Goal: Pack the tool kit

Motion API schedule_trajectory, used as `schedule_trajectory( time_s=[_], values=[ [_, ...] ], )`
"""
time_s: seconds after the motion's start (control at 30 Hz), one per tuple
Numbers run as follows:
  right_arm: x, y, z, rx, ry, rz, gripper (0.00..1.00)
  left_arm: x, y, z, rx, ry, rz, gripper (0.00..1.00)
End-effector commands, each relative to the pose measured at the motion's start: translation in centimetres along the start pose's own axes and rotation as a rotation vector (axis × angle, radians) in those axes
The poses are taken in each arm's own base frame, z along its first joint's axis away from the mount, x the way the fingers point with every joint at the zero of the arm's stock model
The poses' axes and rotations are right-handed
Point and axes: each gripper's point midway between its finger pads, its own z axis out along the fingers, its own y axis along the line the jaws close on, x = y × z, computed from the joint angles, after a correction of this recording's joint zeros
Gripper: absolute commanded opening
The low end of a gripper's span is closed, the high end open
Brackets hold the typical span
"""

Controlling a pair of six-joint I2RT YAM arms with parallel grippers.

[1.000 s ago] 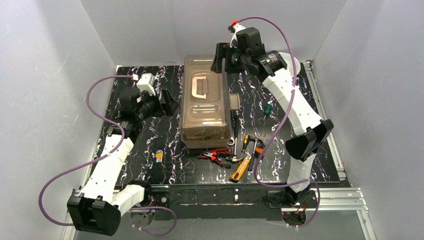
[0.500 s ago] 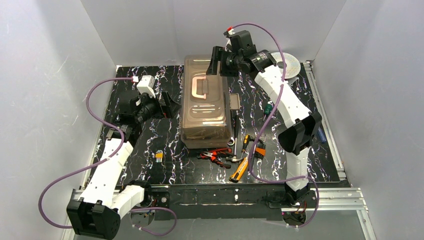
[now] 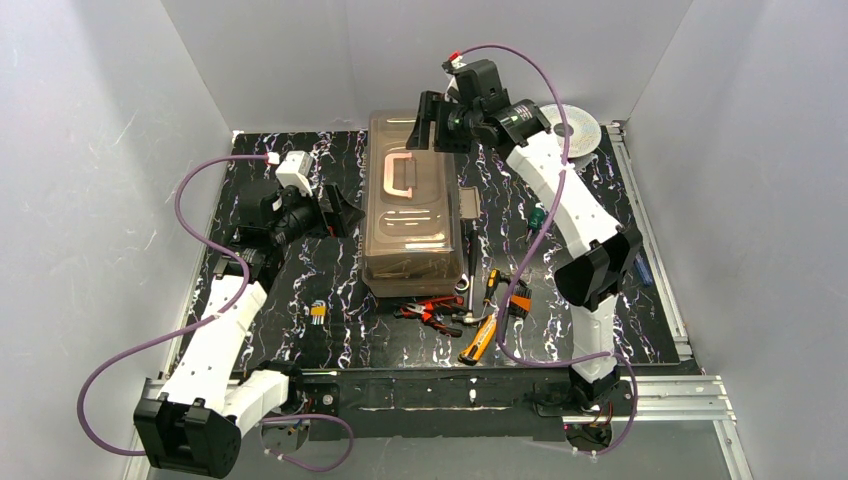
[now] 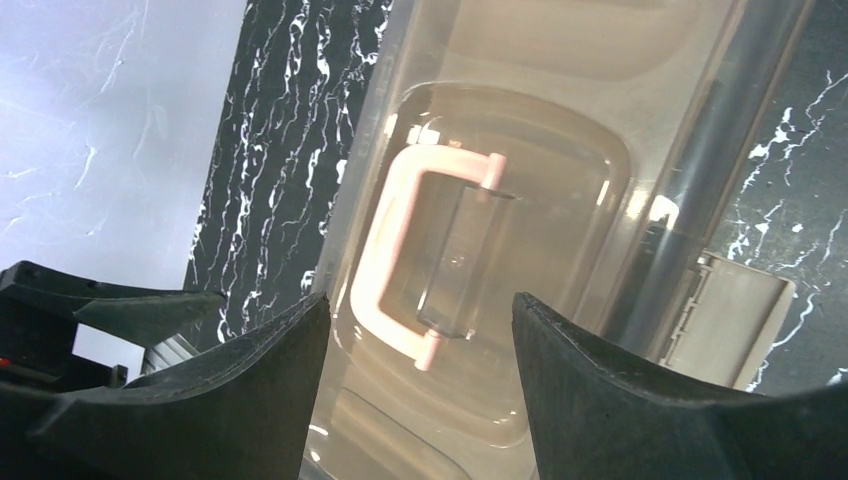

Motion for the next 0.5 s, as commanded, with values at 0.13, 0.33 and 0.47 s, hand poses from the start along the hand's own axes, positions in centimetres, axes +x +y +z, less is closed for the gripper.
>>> schedule_trajectory(
  time_s=[0.13,0.33,0.47],
  values=[
    [-0.8,2.8,1.1,0.001,-0.068,-0.028,0.74,-0.3,-0.5,0.0,0.029,0.004,0.008,0.98],
    [-0.2,3.0,2.5,0.004,-0.055,-0.006,0.74,-0.1,-0.5,0.1,0.033,0.013,0.002,0.98],
    [0.9,3.8,3.6,-0.004,-0.034,0.026,0.73,0.1,-0.5,0.3,0.037,0.024,-0.004,0.98]
  ],
)
